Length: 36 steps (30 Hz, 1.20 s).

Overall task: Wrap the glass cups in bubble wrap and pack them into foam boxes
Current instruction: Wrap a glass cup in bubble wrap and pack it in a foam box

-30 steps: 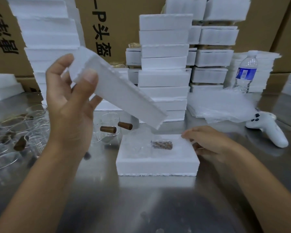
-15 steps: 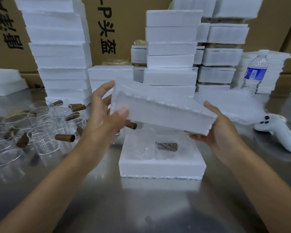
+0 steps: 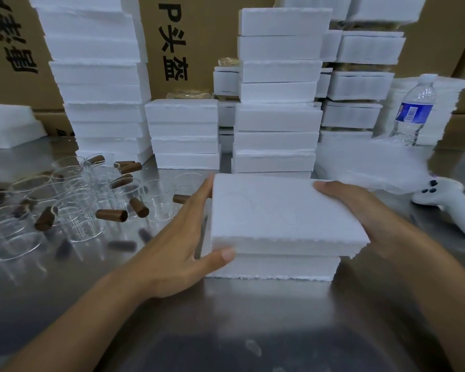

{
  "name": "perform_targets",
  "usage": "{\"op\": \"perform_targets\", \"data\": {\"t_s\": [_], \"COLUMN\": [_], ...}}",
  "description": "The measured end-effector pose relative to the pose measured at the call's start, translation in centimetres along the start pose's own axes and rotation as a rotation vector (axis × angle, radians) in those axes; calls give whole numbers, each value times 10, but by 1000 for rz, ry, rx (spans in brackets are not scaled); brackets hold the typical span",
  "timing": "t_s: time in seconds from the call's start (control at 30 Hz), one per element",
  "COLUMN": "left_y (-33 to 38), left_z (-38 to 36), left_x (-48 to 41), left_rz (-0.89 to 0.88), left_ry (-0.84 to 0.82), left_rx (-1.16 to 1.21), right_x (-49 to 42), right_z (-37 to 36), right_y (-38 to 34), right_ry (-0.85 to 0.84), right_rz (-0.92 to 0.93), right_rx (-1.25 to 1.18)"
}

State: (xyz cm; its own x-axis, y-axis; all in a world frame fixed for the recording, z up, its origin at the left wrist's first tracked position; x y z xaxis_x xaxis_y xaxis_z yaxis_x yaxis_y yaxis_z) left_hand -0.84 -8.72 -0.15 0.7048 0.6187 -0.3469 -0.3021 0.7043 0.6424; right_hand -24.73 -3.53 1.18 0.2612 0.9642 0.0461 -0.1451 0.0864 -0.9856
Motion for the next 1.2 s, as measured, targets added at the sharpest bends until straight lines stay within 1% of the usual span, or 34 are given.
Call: {"op": "perform_targets", "data": {"t_s": [0.13, 0.23, 0.3, 0.37, 0.47, 0.63, 0.8, 0.87, 0.93, 1.07, 1.13, 1.2], "left_y": [-4, -2, -3, -5, -4, -8, -15, -19, -23, -31, -31, -29], "left_z": [0, 4, 7, 7, 5, 3, 3, 4, 4, 1, 1, 1], "left_x": [0, 0, 0, 0, -1, -2, -4, -6, -7, -7, -7, -6], "left_rz": [-21, -44, -28, -6, 5, 81, 100, 109, 120, 157, 150, 131], "left_ry": [42, 84, 113, 113, 88, 63, 45, 33, 7, -30, -42, -55], "left_rx": [64, 57, 97, 147, 239, 500, 624, 681, 738, 886, 904, 895], "right_x": [0, 2, 2, 2, 2, 4, 1, -2, -3, -3, -3, 0], "right_z": [-1, -2, -2, -2, -1, 1, -1, 1, 1, 1, 1, -2], "right_y": [4, 5, 6, 5, 6, 8, 13, 14, 17, 19, 18, 13], "right_ry": [30, 58, 60, 65, 75, 77, 47, 50, 29, -8, -61, -149], "right_rz": [-37, -36, -36, -29, -34, -54, -92, -81, -80, -63, -46, -16], "right_rx": [-25, -124, -207, -225, -184, -78, -101, -63, -17, -6, 35, 44]}}
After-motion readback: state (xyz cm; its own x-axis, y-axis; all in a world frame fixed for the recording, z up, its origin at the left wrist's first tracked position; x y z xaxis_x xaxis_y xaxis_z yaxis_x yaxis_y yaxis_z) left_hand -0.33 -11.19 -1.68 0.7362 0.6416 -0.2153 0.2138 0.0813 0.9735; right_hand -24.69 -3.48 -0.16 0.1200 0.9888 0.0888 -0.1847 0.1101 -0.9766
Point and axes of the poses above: each hand's wrist, its own x-axis away from the middle knuckle, its own z-axis out of the back of the hand, y = z × x, the point moved 7 cm from there along -x, towards the middle knuckle, and after that the axes turned 8 degrees about x, right-handed, at the moved point
